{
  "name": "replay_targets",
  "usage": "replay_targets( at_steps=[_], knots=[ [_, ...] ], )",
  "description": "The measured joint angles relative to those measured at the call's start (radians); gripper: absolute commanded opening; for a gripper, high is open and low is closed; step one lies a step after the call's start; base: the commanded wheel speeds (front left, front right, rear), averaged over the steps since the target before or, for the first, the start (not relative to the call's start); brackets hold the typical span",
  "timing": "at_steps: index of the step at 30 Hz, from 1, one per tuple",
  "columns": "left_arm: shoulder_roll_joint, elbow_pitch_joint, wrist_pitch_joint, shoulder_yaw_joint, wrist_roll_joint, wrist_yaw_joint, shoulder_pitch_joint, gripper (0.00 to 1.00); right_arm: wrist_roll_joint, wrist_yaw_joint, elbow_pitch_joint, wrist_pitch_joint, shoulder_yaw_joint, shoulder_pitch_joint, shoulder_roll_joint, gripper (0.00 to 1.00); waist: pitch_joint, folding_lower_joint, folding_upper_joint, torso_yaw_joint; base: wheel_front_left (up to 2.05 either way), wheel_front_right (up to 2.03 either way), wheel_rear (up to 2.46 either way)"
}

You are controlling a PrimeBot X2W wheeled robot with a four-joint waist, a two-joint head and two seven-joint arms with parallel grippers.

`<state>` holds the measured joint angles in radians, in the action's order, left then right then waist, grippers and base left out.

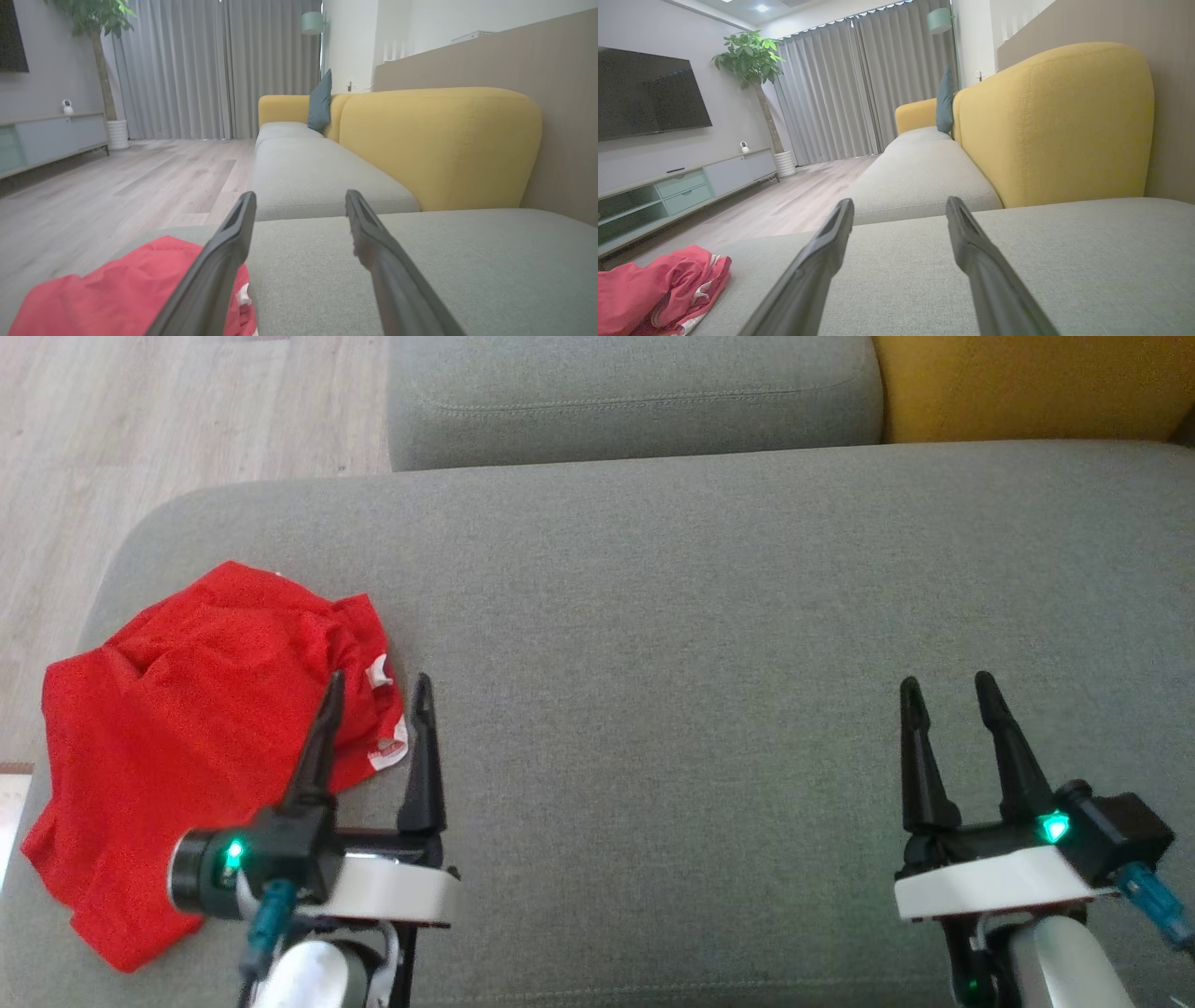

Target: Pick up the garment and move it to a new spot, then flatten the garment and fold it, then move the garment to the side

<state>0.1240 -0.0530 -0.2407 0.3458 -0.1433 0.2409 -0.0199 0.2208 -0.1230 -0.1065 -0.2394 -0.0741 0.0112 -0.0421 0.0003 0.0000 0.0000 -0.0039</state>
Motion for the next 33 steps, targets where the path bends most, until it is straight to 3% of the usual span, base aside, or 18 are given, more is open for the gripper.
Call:
replay_targets(
  at_steps=[9, 17, 21, 28, 33],
  knots=[
    [-0.02, -0.001, -0.009, 0.004, 0.104, -0.014, 0.0, 1.0, -0.063, 0.0, -0.012, -0.012, -0.01, 0.0, 0.0, 1.0, -0.003, 0.0, 0.0, -0.006, 0.0, 0.0, 0.0],
    [-0.039, 0.001, -0.009, -0.011, 0.086, -0.025, 0.0, 1.0, -0.05, 0.0, -0.015, -0.012, -0.009, 0.0, 0.0, 1.0, -0.001, 0.0, 0.0, -0.007, 0.0, 0.0, 0.0],
    [-0.06, 0.006, -0.009, -0.06, 0.027, -0.04, 0.0, 1.0, 0.023, 0.0, -0.025, -0.012, 0.003, 0.0, 0.0, 1.0, 0.0, 0.0, 0.0, -0.005, 0.0, 0.0, 0.0],
    [-0.067, 0.044, -0.012, -0.069, 0.028, -0.083, 0.017, 1.0, 0.08, 0.0, -0.032, -0.012, 0.007, 0.0, 0.0, 1.0, -0.001, 0.0, 0.0, -0.003, 0.0, 0.0, 0.0],
    [-0.068, 0.053, -0.012, -0.073, 0.028, -0.084, 0.02, 1.0, 0.08, 0.0, -0.032, -0.012, 0.007, 0.0, 0.0, 1.0, -0.002, 0.0, 0.0, 0.005, 0.0, 0.0, 0.0]
  ],
)
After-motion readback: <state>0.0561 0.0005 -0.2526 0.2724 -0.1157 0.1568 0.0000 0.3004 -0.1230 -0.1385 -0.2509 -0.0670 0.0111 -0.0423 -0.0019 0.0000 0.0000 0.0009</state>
